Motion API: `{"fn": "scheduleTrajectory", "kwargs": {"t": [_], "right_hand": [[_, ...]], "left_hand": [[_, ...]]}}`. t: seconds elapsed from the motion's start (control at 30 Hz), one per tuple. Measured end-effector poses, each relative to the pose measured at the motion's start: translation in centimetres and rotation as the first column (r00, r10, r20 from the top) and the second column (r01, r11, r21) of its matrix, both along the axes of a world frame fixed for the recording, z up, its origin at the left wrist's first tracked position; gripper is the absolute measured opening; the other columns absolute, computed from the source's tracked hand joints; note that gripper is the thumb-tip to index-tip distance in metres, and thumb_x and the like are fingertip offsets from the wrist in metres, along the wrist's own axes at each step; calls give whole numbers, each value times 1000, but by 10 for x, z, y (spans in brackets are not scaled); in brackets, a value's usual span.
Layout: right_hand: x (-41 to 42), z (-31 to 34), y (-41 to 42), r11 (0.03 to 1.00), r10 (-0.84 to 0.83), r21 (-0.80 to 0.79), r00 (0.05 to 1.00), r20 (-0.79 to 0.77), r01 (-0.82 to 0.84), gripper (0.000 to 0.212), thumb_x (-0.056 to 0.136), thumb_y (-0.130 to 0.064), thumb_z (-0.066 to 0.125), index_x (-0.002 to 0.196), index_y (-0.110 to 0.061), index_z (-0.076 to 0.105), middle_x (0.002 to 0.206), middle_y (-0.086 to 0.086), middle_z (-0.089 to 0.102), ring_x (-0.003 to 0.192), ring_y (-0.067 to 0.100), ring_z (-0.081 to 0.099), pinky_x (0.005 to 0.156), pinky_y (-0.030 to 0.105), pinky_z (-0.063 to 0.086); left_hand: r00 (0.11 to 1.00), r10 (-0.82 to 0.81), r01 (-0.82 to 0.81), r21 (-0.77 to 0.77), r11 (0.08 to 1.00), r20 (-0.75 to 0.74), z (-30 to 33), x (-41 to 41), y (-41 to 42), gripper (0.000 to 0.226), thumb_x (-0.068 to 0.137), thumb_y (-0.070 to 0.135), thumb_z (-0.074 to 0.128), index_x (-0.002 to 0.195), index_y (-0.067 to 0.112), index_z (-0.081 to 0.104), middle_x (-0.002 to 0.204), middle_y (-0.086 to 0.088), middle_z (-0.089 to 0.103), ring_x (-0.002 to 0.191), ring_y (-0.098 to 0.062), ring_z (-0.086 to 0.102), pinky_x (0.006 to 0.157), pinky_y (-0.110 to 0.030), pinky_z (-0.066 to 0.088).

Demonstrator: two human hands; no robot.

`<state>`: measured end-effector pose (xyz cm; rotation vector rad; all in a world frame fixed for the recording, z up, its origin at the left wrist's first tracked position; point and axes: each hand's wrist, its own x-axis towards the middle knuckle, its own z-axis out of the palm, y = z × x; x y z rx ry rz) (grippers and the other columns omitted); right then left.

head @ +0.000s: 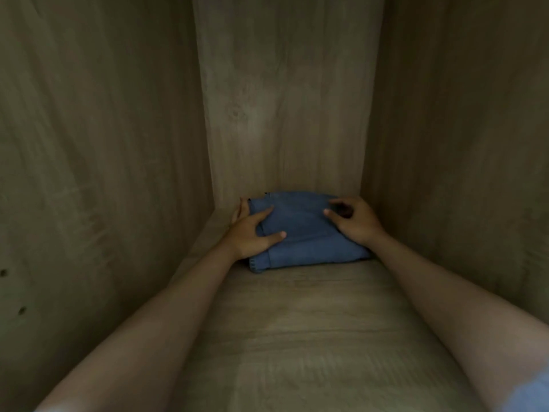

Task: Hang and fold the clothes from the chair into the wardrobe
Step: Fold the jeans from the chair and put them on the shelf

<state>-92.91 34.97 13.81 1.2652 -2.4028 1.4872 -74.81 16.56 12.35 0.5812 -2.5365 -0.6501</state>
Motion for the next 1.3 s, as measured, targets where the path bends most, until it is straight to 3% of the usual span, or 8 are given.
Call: {"fn": "scheduleTrajectory", "kwargs": {"t": [0.07, 0.17, 0.3, 0.5, 0.7, 0.87, 1.1, 1.3], "right_hand": [[-7, 2, -3, 999, 10, 48, 999, -52, -7, 43, 84, -37, 70, 122, -20, 61, 122, -4, 54, 107, 12, 54, 91, 23, 43], [-15, 9, -7, 991, 64, 115, 997, 32, -67, 52, 87, -35, 66, 134, -20, 52, 137, -1, 51, 126, 19, 49, 105, 27, 38], [-19, 19, -8, 979, 33, 197, 997, 66, -45, 60, 91, -28, 64, 144, -16, 40, 146, 3, 43, 133, 23, 41, 109, 28, 33], [-21, 23, -11, 999, -40, -1, 999, 24, 40, 39, 85, -13, 70, 122, -5, 62, 125, 11, 61, 115, 23, 55, 100, 30, 43], [-21, 61, -11, 945, -125, -308, 992, -36, 108, 14, 81, -2, 71, 94, -6, 71, 88, 4, 62, 84, 16, 56, 72, 19, 39], [-24, 83, -16, 932, -225, -311, 970, -92, 187, 7, 86, -1, 64, 92, -4, 67, 90, 11, 64, 83, 20, 56, 69, 21, 40], [-23, 22, -33, 987, -75, 150, 992, 103, 59, 60, 87, -48, 62, 132, -12, 47, 139, 12, 47, 123, 27, 50, 99, 31, 42], [-9, 23, -16, 948, 15, 319, 996, -89, 15, 79, 86, -66, 47, 149, -23, 27, 161, 3, 2, 143, 26, 24, 117, 36, 24]], "left_hand": [[994, -8, 13, 46, 999, -107, 5, -1, -1, 91, 67, 77, 58, 143, 31, 39, 153, -12, 26, 140, -24, 29, 114, -35, 29], [954, 16, 8, 79, 997, -300, 18, -1, -2, 43, 89, 24, 64, 128, 9, 56, 128, -9, 58, 119, -18, 53, 92, -13, 38], [942, 120, -30, 278, 960, -314, 27, -3, -13, 50, 91, 10, 60, 139, 8, 44, 136, -5, 50, 122, -16, 48, 105, -24, 37], [900, 148, -47, 246, 968, -410, 30, -4, -12, 30, 85, -1, 65, 115, 0, 65, 114, -15, 66, 99, -18, 61, 87, -21, 45], [844, 137, -70, 147, 987, -518, 74, -13, -7, 25, 84, 5, 67, 109, 7, 70, 105, -11, 70, 94, -20, 65, 82, -21, 47], [854, 129, -135, 24, 991, -505, 94, -30, 1, 30, 91, 6, 56, 120, 6, 63, 119, -10, 65, 105, -17, 59, 81, -15, 41], [998, 55, -58, 228, 972, 19, 29, -45, -4, 73, 99, 46, 35, 152, 13, -2, 158, -7, -17, 146, -24, 6, 117, -30, 12], [978, 142, -157, -95, 983, -152, 31, -27, 6, 69, 93, 60, 29, 139, 10, 41, 150, -13, 33, 132, -30, 40, 109, -50, 32]]}}
